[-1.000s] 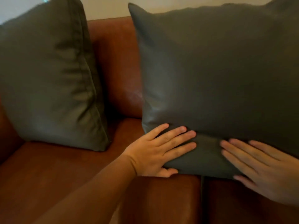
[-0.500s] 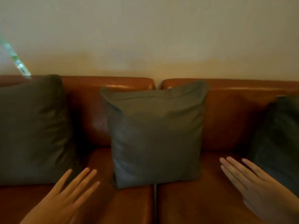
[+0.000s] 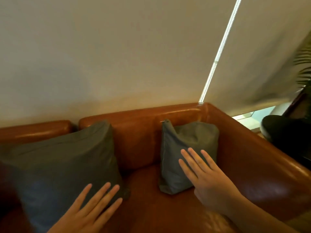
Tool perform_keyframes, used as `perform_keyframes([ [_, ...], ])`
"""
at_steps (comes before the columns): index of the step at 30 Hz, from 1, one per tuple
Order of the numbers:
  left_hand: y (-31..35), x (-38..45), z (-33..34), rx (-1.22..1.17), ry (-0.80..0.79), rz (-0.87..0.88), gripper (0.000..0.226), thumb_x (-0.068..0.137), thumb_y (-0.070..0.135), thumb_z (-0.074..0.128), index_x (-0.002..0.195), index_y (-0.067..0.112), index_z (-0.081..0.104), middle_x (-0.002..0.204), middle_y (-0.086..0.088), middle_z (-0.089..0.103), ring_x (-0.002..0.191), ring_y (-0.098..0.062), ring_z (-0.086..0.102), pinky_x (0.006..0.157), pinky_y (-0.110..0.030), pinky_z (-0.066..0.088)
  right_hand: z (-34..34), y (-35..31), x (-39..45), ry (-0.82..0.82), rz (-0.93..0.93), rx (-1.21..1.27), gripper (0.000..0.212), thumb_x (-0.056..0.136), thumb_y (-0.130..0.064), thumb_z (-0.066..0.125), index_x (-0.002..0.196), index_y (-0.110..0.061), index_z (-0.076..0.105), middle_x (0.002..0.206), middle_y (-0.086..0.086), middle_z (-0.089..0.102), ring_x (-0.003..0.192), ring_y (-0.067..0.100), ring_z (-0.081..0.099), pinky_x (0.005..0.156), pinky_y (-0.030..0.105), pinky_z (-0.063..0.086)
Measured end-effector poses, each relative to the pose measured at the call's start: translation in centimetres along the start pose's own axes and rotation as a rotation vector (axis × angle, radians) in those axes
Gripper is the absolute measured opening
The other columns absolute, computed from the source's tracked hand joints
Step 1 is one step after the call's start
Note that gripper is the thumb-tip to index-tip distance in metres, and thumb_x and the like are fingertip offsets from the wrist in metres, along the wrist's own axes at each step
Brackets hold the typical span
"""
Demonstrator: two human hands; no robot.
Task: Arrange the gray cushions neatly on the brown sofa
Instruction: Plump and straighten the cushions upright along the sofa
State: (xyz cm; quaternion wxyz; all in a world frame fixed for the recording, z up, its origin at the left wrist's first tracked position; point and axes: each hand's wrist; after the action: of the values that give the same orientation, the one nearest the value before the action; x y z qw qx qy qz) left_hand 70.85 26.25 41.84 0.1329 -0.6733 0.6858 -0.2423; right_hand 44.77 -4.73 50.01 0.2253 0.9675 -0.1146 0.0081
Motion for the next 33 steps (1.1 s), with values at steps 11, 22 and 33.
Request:
perform_keyframes([
  [11, 7.1, 20.5, -3.2, -0.032, -0.076, 0.037, 0.076, 0.089, 0.045, 0.043, 0.159, 0.015, 0.041, 0.171, -0.020, 0.025, 0.159, -0.038, 0.010, 0.123, -0.066, 0.011, 8.7, 16.0, -6.2, -0.099, 0.075, 0.162, 0.083, 0.077, -0.034, 0.076, 0.154, -0.012, 0.052, 0.168, 0.020, 0.034, 0.155, 0.040, 0.031, 0.124, 0.056, 0.010],
  [22, 6.4, 36.2, -3.2, -0.101, -0.013, -0.077, 0.082, 0.094, 0.047, 0.055, 0.165, 0.014, 0.031, 0.176, -0.018, 0.012, 0.163, -0.040, 0.009, 0.122, -0.069, 0.018, 14.1, 21.7, 0.0, 0.015, 0.194, 0.385, 0.073, 0.093, -0.054, 0.060, 0.154, -0.014, 0.052, 0.165, 0.009, 0.044, 0.152, 0.030, 0.041, 0.119, 0.051, 0.033],
  [33, 1.1, 43.8, 3.1, -0.338, -0.256, -0.572, 0.079, 0.103, 0.067, 0.020, 0.169, 0.024, 0.011, 0.177, -0.013, -0.008, 0.162, -0.036, -0.014, 0.127, -0.067, 0.009, 20.2, 24.3, 9.1, -0.191, 0.755, 1.211, 0.046, 0.105, -0.056, 0.045, 0.129, -0.022, 0.061, 0.127, -0.002, 0.065, 0.122, 0.025, 0.061, 0.103, 0.047, 0.050],
])
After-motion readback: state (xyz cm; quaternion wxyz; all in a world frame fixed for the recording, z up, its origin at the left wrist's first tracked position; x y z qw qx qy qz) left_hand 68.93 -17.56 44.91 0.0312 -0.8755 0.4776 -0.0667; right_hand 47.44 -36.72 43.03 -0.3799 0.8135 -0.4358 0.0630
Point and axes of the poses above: each hand's wrist, its own x-axis towards the middle knuckle, its own z-axis out of the palm, y = z × x
